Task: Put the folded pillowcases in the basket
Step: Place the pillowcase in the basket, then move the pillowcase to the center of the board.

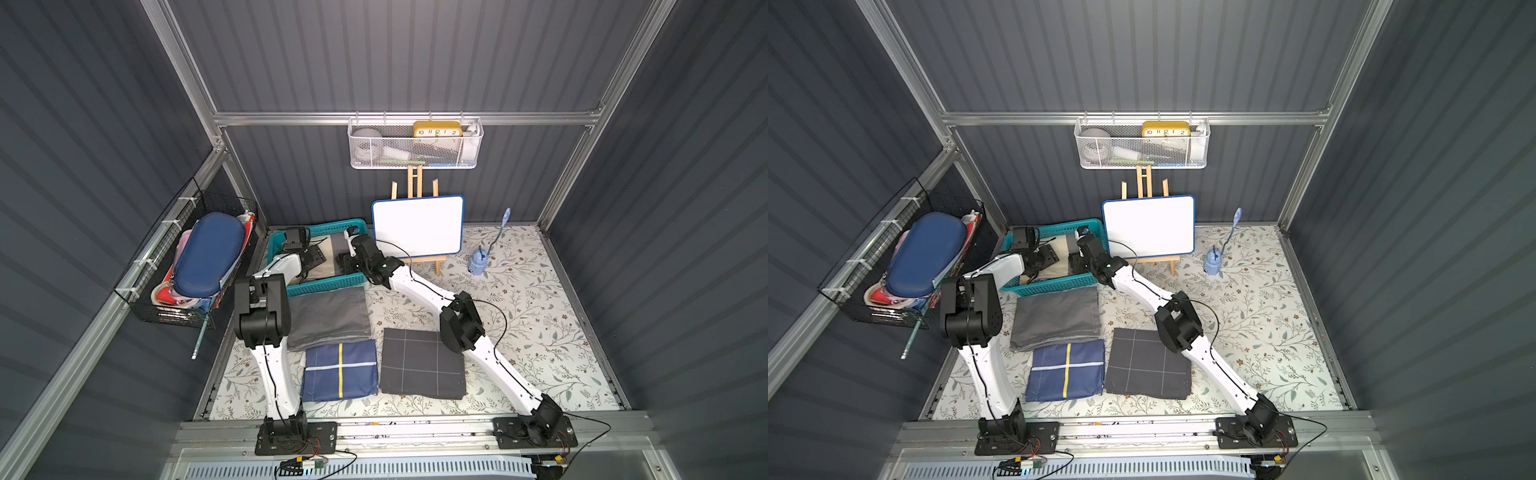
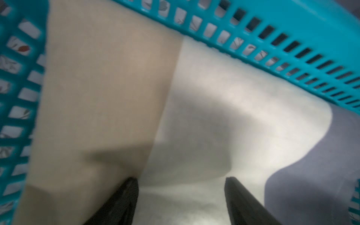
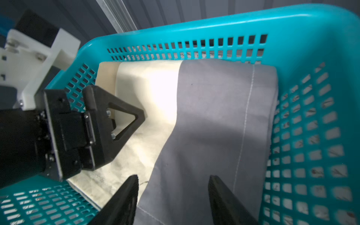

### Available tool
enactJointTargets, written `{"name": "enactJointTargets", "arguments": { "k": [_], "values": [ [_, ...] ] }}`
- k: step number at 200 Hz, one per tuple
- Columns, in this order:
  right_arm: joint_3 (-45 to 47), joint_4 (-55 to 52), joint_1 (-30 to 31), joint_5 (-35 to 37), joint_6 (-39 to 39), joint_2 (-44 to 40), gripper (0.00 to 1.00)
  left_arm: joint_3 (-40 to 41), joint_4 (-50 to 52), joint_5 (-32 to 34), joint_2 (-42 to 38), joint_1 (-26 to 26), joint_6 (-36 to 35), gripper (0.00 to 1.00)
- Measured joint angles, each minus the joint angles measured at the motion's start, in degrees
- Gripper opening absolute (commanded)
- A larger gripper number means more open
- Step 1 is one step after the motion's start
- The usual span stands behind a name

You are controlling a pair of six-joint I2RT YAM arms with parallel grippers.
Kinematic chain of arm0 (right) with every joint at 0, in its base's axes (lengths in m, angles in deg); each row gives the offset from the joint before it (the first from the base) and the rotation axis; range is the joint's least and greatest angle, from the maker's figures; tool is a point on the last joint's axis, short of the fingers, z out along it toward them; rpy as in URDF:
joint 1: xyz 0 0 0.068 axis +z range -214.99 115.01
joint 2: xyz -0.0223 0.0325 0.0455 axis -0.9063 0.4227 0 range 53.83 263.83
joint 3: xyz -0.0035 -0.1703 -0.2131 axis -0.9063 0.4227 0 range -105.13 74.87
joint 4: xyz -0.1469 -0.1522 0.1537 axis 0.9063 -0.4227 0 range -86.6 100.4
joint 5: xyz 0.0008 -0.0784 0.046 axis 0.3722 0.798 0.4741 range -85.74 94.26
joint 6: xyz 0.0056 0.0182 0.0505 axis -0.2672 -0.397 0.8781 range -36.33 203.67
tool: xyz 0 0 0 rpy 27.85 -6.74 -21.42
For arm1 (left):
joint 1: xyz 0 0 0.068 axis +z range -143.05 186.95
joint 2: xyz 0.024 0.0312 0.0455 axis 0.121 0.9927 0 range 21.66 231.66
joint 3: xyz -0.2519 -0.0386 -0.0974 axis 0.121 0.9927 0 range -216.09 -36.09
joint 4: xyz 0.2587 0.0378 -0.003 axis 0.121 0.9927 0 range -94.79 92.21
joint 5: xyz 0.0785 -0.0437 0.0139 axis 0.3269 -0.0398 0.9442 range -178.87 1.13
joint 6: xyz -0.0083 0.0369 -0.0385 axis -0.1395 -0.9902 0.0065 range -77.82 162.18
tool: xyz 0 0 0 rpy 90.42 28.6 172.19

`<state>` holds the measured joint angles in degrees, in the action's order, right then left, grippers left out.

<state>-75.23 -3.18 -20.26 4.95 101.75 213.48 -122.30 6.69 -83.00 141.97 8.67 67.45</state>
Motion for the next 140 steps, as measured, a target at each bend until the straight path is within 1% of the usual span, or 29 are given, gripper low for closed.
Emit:
{"name": "enactJointTargets", "arguments": {
  "k": [40,70,95,119,132,140],
  "values": [
    [3.76,0.04,-0.24,0.44,0.11,-2.91,0.62,0.57,1.95,3.98,-2.40,0.24,1.44,0.79],
    [5.92,-0.61,-0.66,0.31,0.11,-7.32,0.62,1.01,2.91,5.62,-8.46,-0.28,1.44,0.81],
    [10.54,-0.11,-0.76,-0.24,0.13,-14.05,0.62,4.00,2.27,6.12,-17.73,-2.12,1.51,0.83],
    [20.79,1.75,-0.33,-0.50,0.13,-23.89,0.62,12.44,-0.35,5.62,-29.94,-3.98,2.34,0.83],
    [28.74,2.97,0.02,-0.46,0.26,-30.40,0.63,17.73,-1.31,4.09,-36.37,-4.22,2.93,0.92],
    [33.94,3.61,0.15,-0.24,0.35,-34.45,0.62,20.81,-1.81,1.62,-40.06,-4.33,3.10,0.95]
  ]
}}
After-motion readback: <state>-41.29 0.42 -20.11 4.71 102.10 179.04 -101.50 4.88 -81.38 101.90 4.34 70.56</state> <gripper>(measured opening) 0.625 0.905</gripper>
